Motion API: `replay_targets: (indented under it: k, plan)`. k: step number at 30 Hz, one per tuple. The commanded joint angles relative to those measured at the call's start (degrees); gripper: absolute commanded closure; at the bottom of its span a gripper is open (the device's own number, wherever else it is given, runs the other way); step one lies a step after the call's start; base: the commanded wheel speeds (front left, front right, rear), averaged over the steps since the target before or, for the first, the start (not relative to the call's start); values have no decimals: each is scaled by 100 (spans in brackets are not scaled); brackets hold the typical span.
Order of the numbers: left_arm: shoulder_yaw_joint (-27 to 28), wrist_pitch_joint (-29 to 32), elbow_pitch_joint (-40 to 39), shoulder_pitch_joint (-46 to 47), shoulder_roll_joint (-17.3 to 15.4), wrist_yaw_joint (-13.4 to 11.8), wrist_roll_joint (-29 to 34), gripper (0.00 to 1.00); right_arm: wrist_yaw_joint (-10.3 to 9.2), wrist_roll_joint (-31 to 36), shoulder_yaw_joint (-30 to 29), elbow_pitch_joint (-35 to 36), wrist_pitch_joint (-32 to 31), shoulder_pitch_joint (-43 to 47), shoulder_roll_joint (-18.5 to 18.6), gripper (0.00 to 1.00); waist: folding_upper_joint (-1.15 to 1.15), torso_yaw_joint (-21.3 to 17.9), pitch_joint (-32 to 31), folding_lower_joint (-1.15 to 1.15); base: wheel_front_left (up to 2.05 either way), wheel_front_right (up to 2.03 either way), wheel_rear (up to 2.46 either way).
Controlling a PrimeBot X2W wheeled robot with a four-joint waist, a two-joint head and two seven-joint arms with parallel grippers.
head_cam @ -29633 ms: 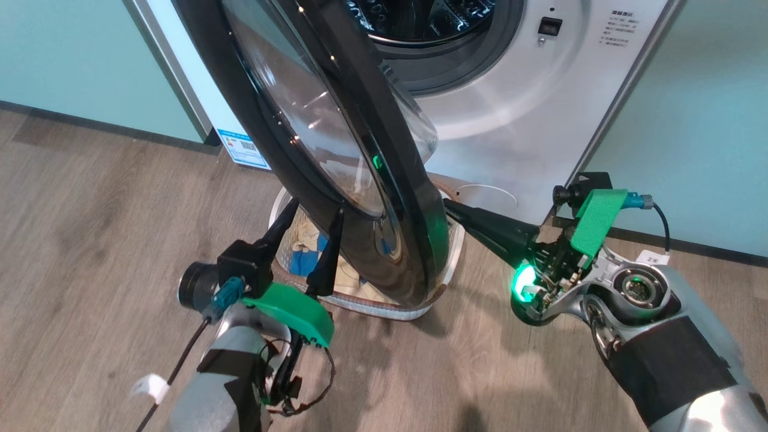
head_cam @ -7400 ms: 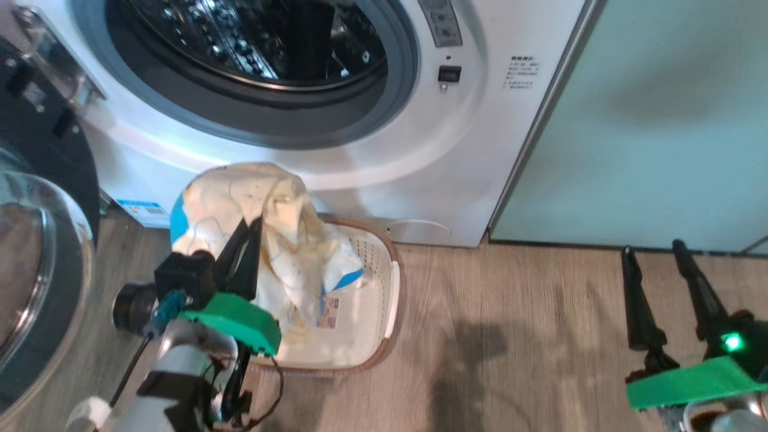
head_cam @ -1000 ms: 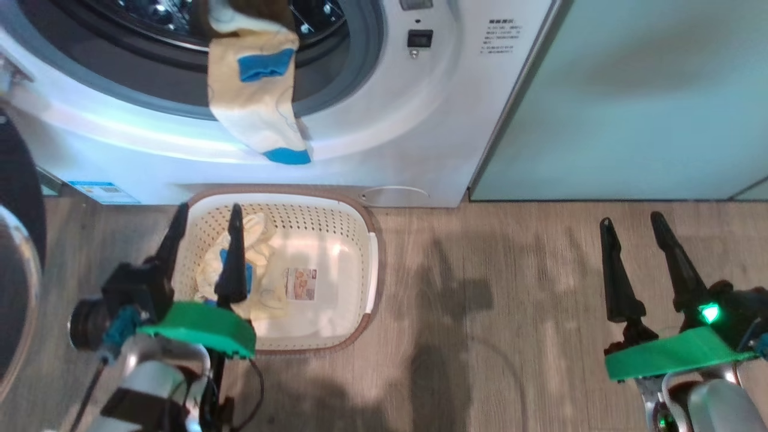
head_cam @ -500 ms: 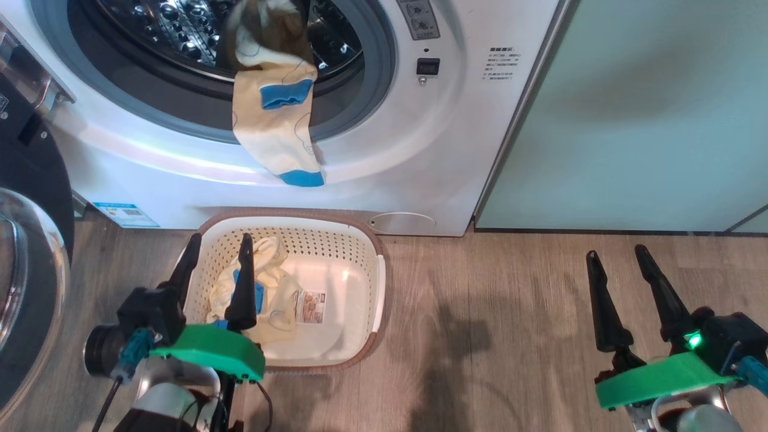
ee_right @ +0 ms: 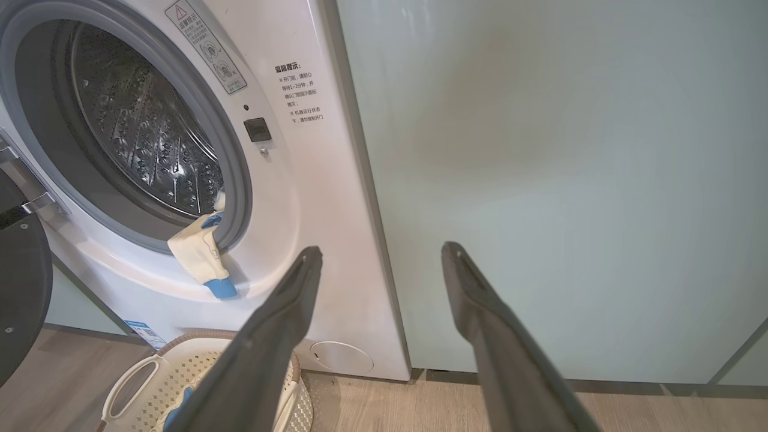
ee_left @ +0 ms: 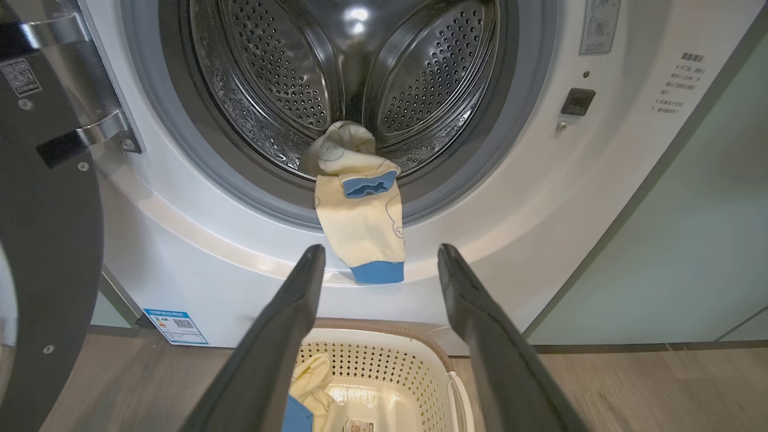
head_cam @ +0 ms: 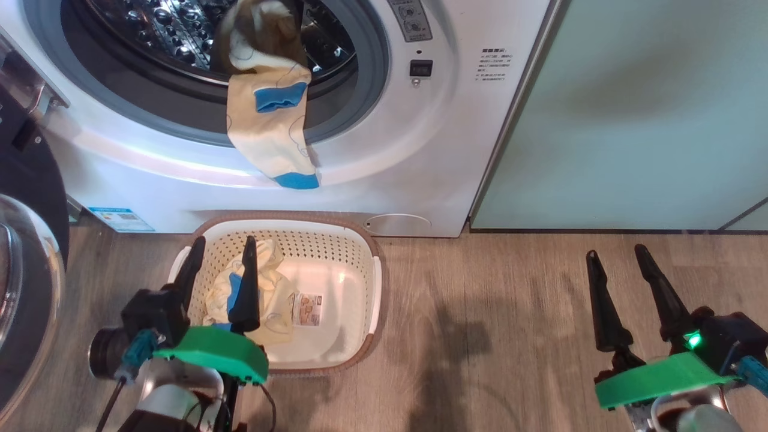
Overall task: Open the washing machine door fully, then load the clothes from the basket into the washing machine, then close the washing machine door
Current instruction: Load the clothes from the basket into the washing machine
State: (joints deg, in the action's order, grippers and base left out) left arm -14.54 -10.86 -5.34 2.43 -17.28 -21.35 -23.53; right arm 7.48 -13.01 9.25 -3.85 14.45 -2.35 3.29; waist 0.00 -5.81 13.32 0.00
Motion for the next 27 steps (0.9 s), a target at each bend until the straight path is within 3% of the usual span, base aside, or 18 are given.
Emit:
replay_targets:
  k: [1,12,27]
  plan:
    - [221,-64,-147,135,-73,-22,-52,0,1,17,117,180,55,-7,20,0,0,-1,-5,0,0,0,0]
    - [178,26,128,416,-70,78,-154,0,1,-4,176,218,55,-41,13,0,0,-29,151,0,0,0,0]
    - [-12,274,1711,1747,-90,756,-448,0,1,-128,280,302,55,-379,-10,0,0,-526,975,0,0,0,0]
